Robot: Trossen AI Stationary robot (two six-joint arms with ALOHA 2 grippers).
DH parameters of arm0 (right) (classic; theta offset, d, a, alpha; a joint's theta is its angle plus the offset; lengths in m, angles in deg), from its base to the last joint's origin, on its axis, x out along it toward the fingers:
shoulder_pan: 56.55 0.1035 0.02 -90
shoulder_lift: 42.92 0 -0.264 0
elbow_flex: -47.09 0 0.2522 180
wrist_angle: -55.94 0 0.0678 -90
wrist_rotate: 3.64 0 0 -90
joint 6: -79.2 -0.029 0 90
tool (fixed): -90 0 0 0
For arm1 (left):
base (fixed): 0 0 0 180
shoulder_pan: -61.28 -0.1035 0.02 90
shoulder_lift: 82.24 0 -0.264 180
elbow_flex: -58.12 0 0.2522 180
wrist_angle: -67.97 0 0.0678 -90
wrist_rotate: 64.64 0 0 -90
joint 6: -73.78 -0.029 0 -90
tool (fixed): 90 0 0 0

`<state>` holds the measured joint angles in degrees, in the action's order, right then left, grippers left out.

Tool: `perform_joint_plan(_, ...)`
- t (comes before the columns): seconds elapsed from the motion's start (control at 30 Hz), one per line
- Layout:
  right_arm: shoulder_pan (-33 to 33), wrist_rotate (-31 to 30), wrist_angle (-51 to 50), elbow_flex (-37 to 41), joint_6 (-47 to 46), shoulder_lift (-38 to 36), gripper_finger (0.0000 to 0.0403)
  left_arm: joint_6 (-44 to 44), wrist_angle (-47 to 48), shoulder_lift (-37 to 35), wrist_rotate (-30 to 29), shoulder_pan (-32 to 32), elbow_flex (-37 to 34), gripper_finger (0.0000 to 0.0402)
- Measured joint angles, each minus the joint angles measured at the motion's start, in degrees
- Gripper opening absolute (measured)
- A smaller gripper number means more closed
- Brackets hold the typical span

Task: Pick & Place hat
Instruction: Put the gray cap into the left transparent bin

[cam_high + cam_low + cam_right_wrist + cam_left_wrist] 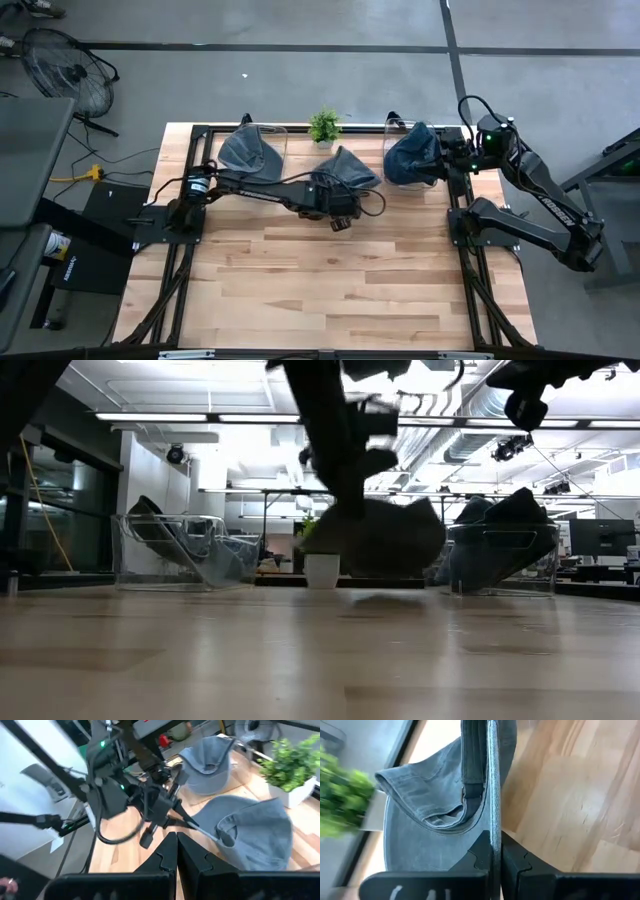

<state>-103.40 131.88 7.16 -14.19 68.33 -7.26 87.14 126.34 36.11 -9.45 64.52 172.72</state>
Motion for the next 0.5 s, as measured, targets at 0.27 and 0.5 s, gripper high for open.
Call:
perform_joint_plan(0.27, 0.0, 2.6, 0.0, 0.0, 1.8, 0.0, 0.0000, 0.4, 9.2, 0.0, -6.6, 2.9, 9.8, 0.0004)
perform_joint_plan(0.5, 0.0, 2.5, 0.1, 0.0, -3.7, 0.0, 0.0000, 2.3, 13.3, 0.0, -18.7, 5.8, 16.2, 0.0004)
